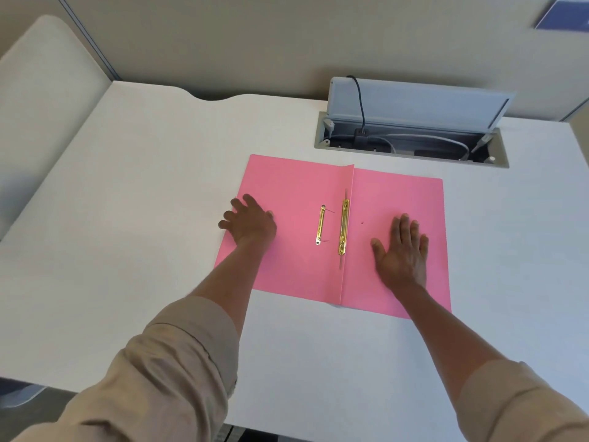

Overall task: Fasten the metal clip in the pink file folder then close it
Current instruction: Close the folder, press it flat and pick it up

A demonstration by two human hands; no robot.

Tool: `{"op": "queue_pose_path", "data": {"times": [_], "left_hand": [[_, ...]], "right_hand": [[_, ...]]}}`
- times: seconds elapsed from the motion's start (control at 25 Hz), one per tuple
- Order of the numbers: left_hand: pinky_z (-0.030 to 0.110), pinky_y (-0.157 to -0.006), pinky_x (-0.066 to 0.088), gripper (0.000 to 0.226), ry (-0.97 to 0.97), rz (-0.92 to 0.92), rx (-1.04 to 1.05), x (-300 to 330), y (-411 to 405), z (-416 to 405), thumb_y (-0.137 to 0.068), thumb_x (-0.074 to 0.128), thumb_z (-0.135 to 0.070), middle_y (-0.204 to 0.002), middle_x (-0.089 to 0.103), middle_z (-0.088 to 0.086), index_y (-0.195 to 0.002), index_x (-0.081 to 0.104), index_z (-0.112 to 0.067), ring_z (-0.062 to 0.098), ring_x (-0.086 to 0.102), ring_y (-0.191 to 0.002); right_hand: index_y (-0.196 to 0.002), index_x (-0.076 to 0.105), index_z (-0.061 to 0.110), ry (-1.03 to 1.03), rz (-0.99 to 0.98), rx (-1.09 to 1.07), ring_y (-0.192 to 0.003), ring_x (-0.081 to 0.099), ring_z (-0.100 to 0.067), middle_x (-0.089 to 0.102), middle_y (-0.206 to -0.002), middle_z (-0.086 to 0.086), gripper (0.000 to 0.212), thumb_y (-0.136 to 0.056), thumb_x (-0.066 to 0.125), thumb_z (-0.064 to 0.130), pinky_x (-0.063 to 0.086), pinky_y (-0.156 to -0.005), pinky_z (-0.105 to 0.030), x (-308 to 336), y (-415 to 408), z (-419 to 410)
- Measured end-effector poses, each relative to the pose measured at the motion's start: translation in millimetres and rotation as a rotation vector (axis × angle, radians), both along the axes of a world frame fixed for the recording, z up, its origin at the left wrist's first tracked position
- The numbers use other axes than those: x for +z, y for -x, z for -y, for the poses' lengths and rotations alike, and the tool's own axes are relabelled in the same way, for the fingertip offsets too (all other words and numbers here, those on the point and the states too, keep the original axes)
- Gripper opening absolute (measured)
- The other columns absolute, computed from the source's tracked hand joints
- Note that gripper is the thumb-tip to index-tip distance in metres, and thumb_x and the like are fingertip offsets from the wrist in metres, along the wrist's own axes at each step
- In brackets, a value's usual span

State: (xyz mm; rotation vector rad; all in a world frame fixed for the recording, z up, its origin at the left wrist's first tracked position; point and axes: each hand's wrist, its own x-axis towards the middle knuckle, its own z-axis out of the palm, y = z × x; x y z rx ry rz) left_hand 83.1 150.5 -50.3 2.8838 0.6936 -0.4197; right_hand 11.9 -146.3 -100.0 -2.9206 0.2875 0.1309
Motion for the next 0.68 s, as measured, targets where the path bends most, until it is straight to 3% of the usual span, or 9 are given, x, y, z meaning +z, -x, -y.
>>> {"op": "queue_pose_path", "data": {"times": [0.24, 0.68], "left_hand": [[0.045, -0.096, 0.036, 0.066, 0.038, 0.031, 0.060, 3.1, -12.4, -10.4, -0.098, 0.045, -0.046, -0.140, 0.038, 0.017, -0.150, 0.026, -0.011, 0.042, 0.045, -0.119], [0.045, -0.096, 0.037, 0.048, 0.235, 0.002, 0.214, 9.2, -28.7, -42.9, -0.100, 0.043, -0.041, -0.136, 0.042, 0.018, -0.136, 0.040, -0.010, 0.043, 0.050, -0.119]], "right_hand": [[-0.159, 0.006, 0.009, 0.002, 0.002, -0.013, -0.154, 0.002, -0.031, 0.007, -0.167, -0.011, 0.076, -0.101, 0.025, 0.055, 0.003, -0.124, -0.050, -0.2, 2.3, -1.1], [-0.159, 0.002, 0.012, 0.025, -0.007, -0.022, -0.154, -0.001, -0.028, 0.002, -0.168, -0.008, 0.076, -0.100, 0.020, 0.056, 0.001, -0.124, -0.049, -0.4, 4.8, -2.0]]}}
